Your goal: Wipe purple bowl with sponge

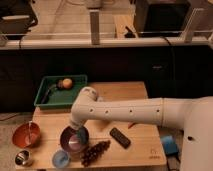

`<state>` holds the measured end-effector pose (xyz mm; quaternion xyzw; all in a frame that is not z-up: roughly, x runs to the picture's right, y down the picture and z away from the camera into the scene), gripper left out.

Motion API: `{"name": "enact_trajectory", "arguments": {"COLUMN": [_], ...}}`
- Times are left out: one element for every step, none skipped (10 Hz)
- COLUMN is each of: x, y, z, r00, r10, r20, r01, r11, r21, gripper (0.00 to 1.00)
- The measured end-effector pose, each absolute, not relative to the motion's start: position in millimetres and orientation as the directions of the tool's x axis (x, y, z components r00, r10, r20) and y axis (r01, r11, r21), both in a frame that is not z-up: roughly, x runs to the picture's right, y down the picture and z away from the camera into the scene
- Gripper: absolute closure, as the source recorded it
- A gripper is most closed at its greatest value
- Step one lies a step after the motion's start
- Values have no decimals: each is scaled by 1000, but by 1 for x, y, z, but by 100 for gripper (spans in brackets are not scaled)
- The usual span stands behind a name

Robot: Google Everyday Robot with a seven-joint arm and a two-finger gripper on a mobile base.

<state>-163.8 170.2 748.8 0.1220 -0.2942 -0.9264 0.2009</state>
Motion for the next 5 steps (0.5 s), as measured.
{"name": "enact_trajectory", "arguments": {"x": [-164,-164,-165,-166,-171], "y": [163,157,152,149,146], "z": [753,757,758,759,759], "r00": [-890,-891,-892,-893,-895], "r10": [-442,-439,-435,-432,-424], "r20": [-113,-116,-122,-128,-138], "r01": [298,297,293,289,279], "r11": [-752,-756,-763,-768,-775], "r21": [588,583,576,572,567], "gripper": [100,100,100,100,100]}}
